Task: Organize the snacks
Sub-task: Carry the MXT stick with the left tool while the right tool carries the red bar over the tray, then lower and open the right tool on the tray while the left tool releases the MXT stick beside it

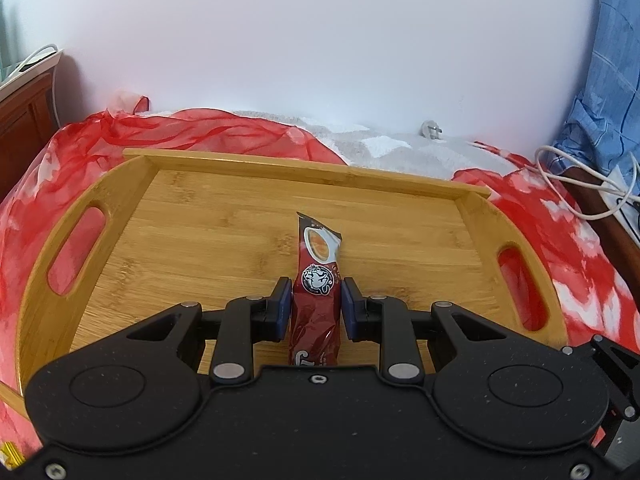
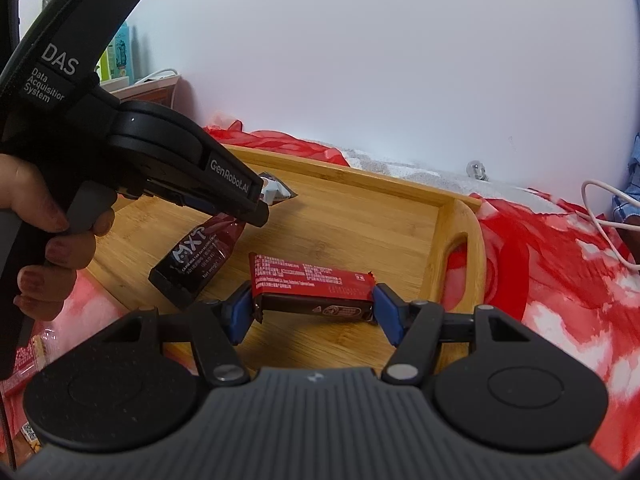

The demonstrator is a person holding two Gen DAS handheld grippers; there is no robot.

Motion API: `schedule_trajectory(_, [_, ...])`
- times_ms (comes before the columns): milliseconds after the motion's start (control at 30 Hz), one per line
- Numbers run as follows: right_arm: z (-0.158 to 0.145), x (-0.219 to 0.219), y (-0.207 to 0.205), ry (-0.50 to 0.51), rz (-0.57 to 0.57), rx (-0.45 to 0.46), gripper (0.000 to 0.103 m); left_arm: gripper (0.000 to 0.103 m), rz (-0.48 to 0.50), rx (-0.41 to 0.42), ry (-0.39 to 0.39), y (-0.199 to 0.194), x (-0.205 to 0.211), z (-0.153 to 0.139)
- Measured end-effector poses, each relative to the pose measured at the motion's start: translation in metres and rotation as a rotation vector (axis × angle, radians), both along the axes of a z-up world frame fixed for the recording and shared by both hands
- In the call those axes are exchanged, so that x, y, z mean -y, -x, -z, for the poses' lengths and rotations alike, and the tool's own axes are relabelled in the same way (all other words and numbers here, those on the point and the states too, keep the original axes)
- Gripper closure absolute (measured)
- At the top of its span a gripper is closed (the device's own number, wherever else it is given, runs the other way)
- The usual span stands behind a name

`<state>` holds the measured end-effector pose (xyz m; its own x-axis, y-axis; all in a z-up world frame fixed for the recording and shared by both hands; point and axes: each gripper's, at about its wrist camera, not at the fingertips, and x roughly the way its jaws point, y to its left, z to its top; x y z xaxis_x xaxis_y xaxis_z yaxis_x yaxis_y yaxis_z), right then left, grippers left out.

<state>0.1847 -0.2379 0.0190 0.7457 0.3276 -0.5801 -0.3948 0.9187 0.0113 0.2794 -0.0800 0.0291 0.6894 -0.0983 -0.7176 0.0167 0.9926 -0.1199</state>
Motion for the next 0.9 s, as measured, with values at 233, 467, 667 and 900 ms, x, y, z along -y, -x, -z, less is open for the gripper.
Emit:
schedule_trajectory(233, [-0.002, 0.001, 0.0, -0.009, -0.002, 0.001, 0.023, 0.078, 0.001, -0.009, -0.011, -0.001, -0.001, 0.003])
schedule_trajectory(467, [-0.007, 0.006, 0.0, -0.04, 0.021, 0.016, 0.012, 0.068, 0.009, 0.011, -0.029, 0.005, -0.002, -0.003])
schedule_trajectory(667, [-0.009, 0.009, 0.0, -0.048, 0.033, 0.022, 0.008, 0.054, -0.002, 0.018, -0.026, 0.014, -0.01, -0.014])
schedule_trajectory(900, [-0.016, 0.013, 0.009, -0.062, 0.059, 0.044, 0.001, 0.03, -0.001, 0.043, -0.033, 0.038, -0.021, -0.028])
